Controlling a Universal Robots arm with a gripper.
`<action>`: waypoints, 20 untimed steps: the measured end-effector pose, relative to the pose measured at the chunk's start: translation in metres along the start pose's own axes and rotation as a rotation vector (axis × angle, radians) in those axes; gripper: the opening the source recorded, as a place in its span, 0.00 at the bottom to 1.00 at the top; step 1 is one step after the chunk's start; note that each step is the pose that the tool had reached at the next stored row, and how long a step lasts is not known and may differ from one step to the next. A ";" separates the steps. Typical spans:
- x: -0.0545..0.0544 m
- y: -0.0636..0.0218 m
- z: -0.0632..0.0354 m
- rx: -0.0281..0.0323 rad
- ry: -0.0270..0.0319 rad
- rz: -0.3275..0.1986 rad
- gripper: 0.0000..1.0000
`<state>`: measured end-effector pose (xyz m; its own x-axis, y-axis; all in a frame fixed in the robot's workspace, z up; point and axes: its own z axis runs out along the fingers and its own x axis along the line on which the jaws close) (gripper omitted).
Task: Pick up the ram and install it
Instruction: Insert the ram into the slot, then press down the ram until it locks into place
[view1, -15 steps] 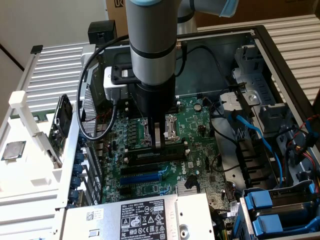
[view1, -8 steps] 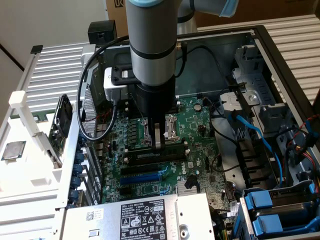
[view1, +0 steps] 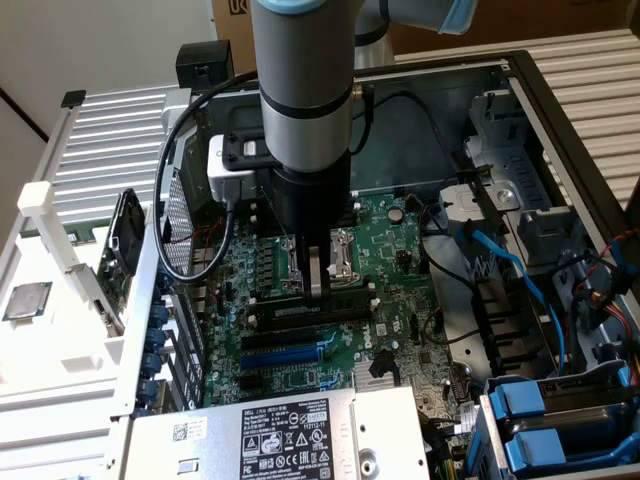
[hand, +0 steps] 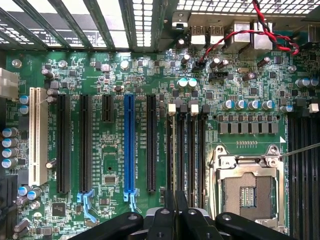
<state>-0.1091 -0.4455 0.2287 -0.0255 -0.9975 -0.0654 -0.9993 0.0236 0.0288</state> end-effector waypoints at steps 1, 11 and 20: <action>0.000 0.0000 0.0000 0.0000 0.0000 0.000 0.13; -0.001 0.0004 -0.0123 -0.0002 0.0003 0.000 0.20; -0.001 0.0006 -0.0183 -0.0001 0.0003 0.000 0.20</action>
<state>-0.1091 -0.4456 0.2470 -0.0255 -0.9976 -0.0651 -0.9993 0.0237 0.0289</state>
